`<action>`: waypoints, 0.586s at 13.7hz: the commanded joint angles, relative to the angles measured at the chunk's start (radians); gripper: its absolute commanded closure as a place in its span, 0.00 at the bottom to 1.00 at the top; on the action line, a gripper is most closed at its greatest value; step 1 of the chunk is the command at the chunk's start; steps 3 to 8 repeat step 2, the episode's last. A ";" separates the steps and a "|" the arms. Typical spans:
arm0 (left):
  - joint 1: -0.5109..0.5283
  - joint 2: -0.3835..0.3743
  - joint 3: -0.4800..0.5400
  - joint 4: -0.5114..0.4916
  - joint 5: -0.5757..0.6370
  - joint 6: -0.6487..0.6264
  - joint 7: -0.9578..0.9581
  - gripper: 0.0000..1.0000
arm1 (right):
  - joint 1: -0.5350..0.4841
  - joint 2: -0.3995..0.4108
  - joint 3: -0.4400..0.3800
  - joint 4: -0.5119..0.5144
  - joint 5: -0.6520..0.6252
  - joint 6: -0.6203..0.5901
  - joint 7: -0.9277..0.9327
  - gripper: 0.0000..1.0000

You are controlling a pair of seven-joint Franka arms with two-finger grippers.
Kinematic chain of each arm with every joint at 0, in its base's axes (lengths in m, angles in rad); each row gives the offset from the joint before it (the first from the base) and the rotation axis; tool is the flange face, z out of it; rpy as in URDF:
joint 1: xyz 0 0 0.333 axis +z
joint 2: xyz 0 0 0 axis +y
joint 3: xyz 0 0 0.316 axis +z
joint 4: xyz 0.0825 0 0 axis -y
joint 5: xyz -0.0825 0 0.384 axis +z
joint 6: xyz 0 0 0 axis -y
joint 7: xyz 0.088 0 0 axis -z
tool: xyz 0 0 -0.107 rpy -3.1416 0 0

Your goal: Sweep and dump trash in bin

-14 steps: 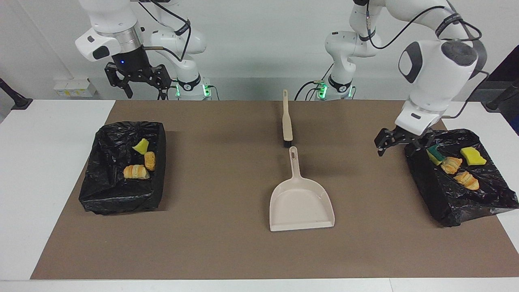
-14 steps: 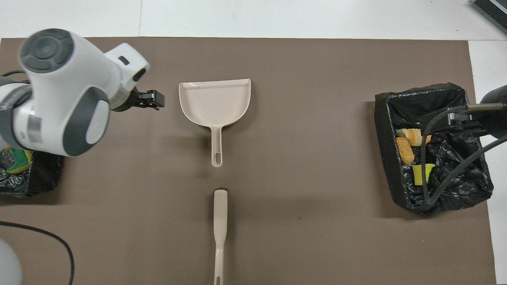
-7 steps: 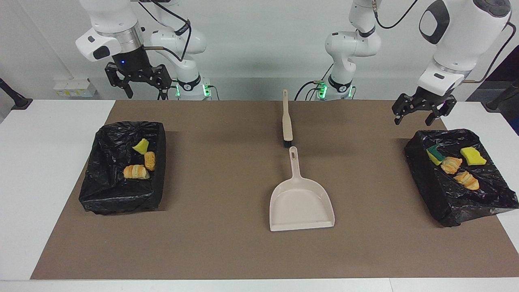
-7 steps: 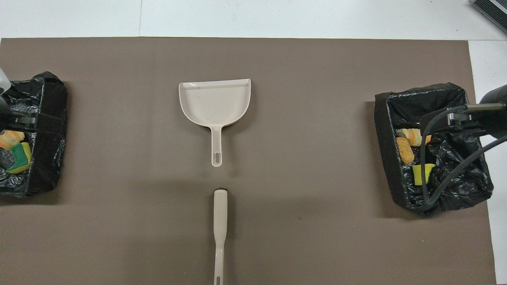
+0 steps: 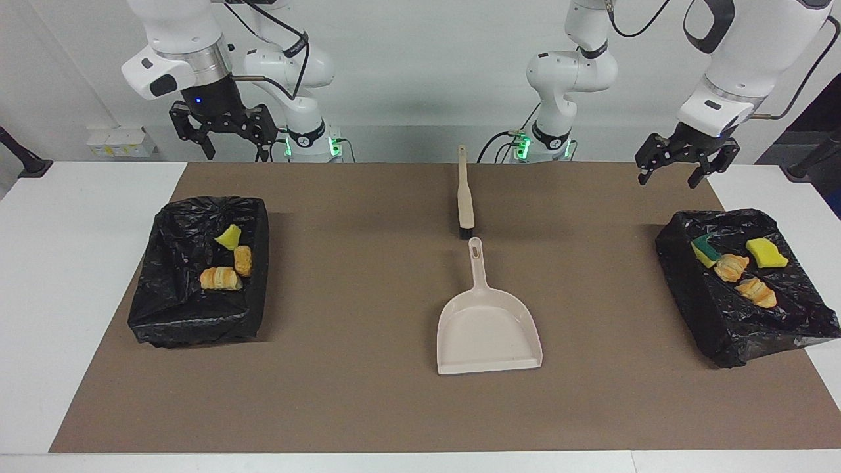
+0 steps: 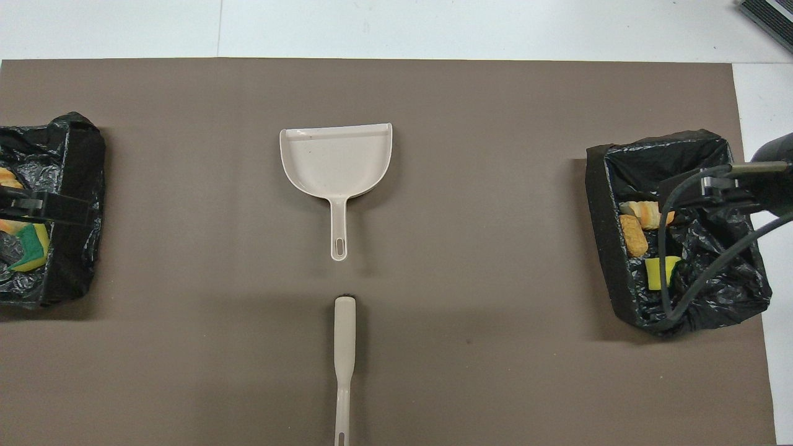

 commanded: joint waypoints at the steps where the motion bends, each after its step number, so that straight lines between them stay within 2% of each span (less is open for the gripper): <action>1: 0.023 0.016 -0.007 0.062 -0.024 -0.056 0.014 0.00 | -0.019 -0.004 0.008 0.001 0.022 -0.005 -0.025 0.00; 8: 0.023 0.018 -0.007 0.071 -0.026 -0.062 0.012 0.00 | -0.019 -0.004 0.008 0.001 0.022 -0.005 -0.025 0.00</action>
